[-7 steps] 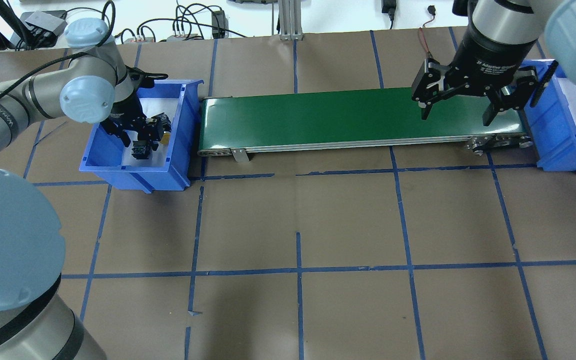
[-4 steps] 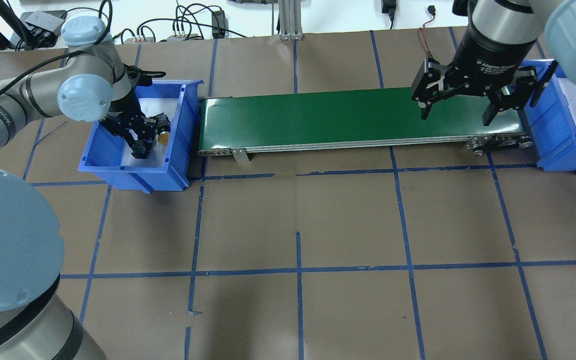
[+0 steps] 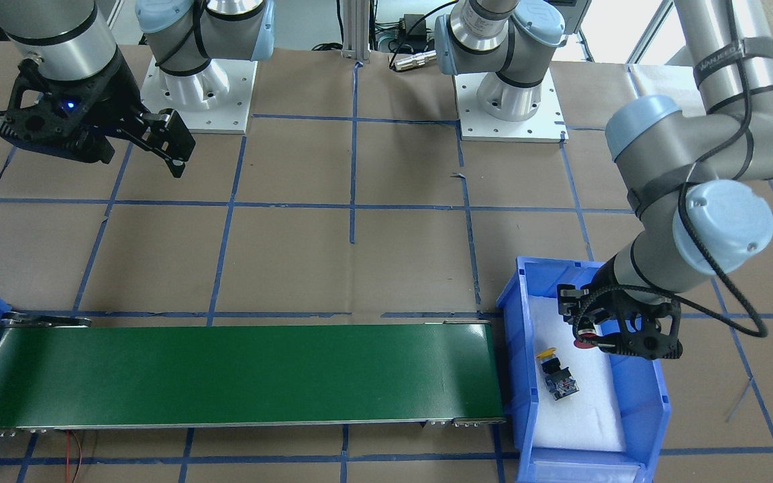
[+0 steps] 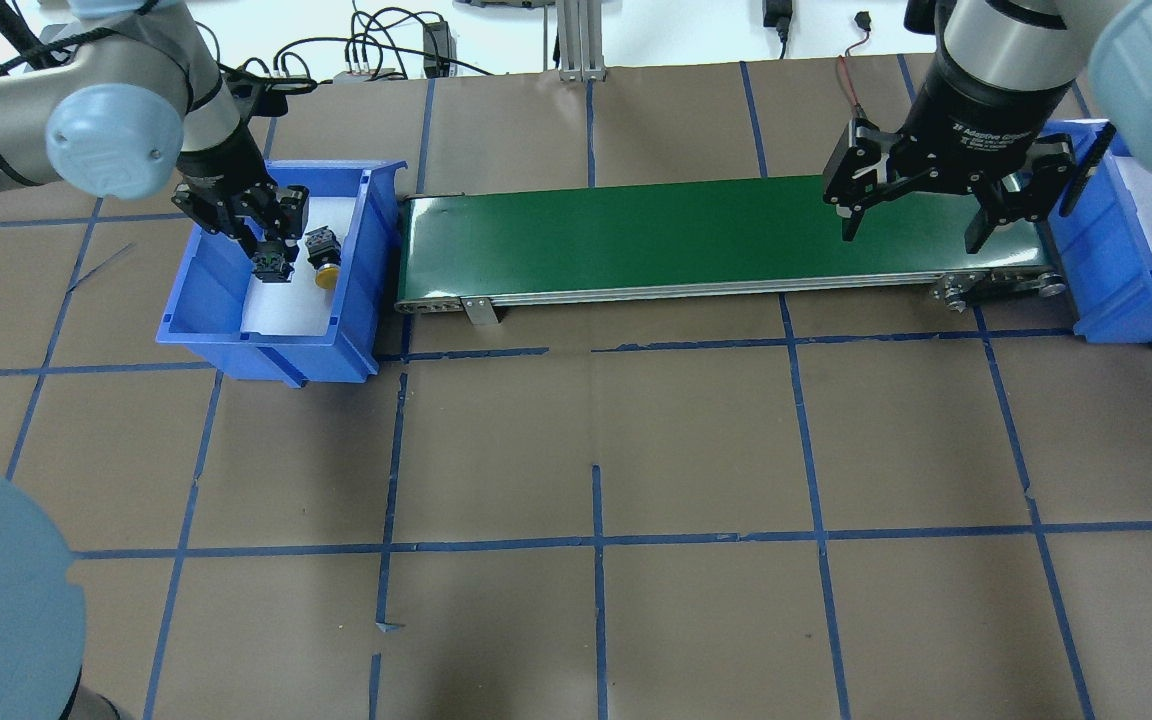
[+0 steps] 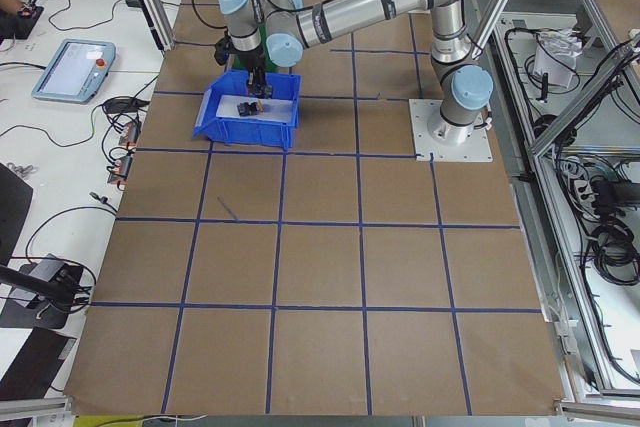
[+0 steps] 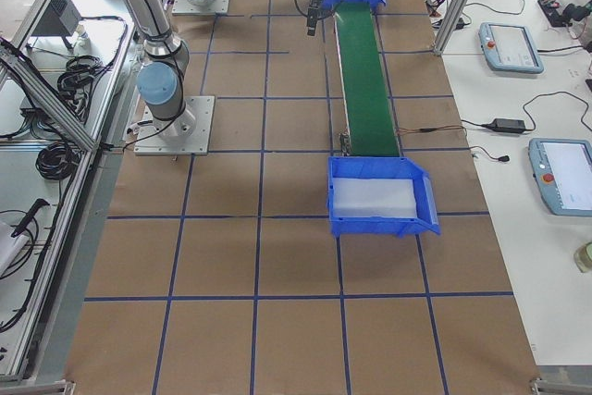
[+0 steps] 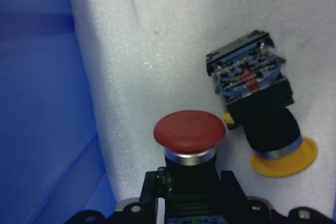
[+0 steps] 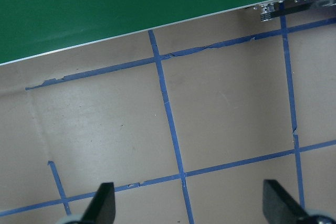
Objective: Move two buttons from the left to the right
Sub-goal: 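Carry the red button with the left gripper onto the green conveyor, then release the red button on the belt and raise the left gripper, then lower the left gripper into the bin onto the yellow button, then grasp and lift the yellow-capped button with the left gripper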
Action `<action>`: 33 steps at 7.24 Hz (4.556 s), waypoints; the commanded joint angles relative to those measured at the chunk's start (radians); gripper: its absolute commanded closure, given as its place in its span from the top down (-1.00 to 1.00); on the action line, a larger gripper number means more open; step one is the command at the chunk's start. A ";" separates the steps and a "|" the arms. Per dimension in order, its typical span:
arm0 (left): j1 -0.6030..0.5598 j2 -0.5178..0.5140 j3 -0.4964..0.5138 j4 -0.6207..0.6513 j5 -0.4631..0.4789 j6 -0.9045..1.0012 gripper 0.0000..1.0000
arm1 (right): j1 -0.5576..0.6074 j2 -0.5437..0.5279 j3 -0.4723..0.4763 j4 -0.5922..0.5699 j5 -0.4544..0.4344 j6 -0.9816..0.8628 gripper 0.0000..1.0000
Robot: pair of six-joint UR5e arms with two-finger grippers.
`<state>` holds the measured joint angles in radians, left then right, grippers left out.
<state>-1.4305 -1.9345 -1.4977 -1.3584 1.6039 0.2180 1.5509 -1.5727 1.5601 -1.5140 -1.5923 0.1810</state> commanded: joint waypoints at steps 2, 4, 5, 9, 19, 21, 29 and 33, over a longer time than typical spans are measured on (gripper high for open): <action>-0.140 -0.006 0.056 0.054 -0.116 -0.234 -0.50 | -0.002 0.000 0.000 0.000 0.000 0.000 1.00; -0.253 -0.171 0.082 0.211 -0.098 -0.240 -0.50 | -0.006 0.000 -0.002 0.000 -0.002 -0.003 1.00; -0.267 -0.220 0.091 0.223 -0.093 -0.240 -0.50 | -0.006 0.000 -0.005 0.000 -0.002 -0.005 1.00; -0.275 -0.219 0.077 0.197 -0.045 -0.240 0.97 | -0.009 0.000 0.000 0.000 -0.003 -0.005 1.00; 0.044 -0.123 0.059 0.116 -0.162 -0.170 0.99 | -0.006 0.000 0.002 0.000 0.064 -0.005 1.00; 0.119 -0.199 0.062 0.130 -0.151 -0.169 0.99 | -0.006 0.000 0.002 -0.002 0.055 -0.002 1.00; 0.088 -0.248 0.059 0.136 -0.159 -0.181 0.91 | -0.005 0.000 0.002 0.000 0.055 0.000 1.00; 0.075 -0.250 0.060 0.134 -0.154 -0.172 -0.28 | -0.005 0.000 0.002 -0.002 0.055 0.000 1.00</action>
<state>-1.3516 -2.1869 -1.4375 -1.2230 1.4479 0.0497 1.5462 -1.5723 1.5620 -1.5150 -1.5376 0.1810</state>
